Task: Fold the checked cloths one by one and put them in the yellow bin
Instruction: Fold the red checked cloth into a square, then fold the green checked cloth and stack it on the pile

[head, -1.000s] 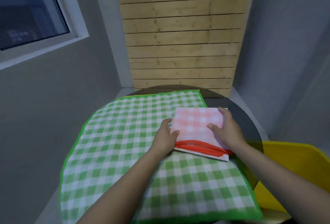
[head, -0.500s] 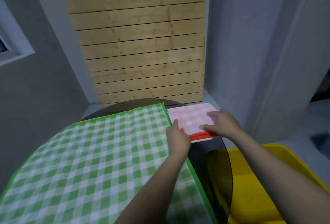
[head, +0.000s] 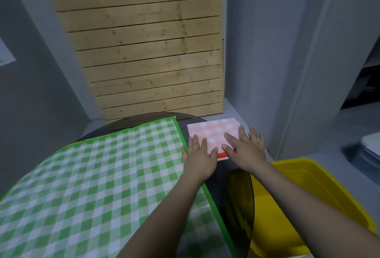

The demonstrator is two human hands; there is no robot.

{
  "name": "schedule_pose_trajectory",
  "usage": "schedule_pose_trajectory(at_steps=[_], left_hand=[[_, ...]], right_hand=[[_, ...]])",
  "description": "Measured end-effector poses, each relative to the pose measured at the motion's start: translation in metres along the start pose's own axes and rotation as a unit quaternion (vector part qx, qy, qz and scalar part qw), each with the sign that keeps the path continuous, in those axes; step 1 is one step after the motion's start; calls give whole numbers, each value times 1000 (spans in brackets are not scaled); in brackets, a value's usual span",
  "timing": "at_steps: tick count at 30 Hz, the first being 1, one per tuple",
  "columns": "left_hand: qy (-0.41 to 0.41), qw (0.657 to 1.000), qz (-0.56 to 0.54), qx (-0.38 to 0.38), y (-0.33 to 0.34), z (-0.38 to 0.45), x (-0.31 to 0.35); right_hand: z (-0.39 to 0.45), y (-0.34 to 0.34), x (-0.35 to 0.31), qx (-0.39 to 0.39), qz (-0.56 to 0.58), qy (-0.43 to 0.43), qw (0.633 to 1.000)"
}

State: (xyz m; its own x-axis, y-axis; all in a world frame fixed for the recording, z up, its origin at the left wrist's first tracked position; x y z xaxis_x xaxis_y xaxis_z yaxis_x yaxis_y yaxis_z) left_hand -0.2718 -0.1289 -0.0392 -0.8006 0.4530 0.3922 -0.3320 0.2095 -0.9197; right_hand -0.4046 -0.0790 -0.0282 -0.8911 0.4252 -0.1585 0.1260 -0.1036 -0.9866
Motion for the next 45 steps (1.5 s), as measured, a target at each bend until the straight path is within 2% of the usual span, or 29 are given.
schedule_pose_trajectory(at_steps=[4,8,11,15,20,23,28,31,38,42,45], left_hand=[[11,996,-75,52,-11,-14,0],[11,991,-118,67,-25,-36,-1],[4,988,-138,62,-35,-62,-11],[-2,988,-151,30,-42,-108,-35],[7,992,-126,25,-55,-176,-65],[28,994,-110,11,-60,-214,-79],[-4,997,-70,-41,-56,-259,-109],[7,997,-17,-72,-48,-268,-116],[-12,994,93,-57,-35,-260,-122],[-30,994,95,-50,-37,-251,-125],[-19,997,42,-63,-40,-252,-125]], right_hand=[[-13,-15,-16,45,57,-58,996],[-31,-23,-32,68,106,-92,988],[-50,-28,-44,68,148,-114,980],[-85,-26,-64,30,159,-141,977],[-132,-12,-82,-45,134,-140,980],[-157,-9,-86,-60,126,-123,982],[-182,-4,-92,-73,56,-115,989],[-186,5,-101,-71,96,-127,985],[-167,21,-118,-55,121,-171,976],[-158,23,-123,-50,143,-187,971],[-158,19,-119,-29,190,-181,964]])
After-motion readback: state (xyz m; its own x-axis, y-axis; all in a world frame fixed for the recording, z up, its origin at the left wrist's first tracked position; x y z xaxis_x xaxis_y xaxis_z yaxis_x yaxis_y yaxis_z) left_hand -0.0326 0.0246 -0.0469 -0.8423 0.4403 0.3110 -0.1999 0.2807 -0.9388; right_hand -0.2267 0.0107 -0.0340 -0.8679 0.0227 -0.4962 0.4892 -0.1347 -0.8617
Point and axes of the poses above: each hand's wrist, its own z-axis towards the middle knuckle, its own y-axis out of the palm, x = y × z, the point moved 5 cm from there along z, towards the middle knuckle, and after that the axes turned 2 degrees about y, right-handed, at the moved point
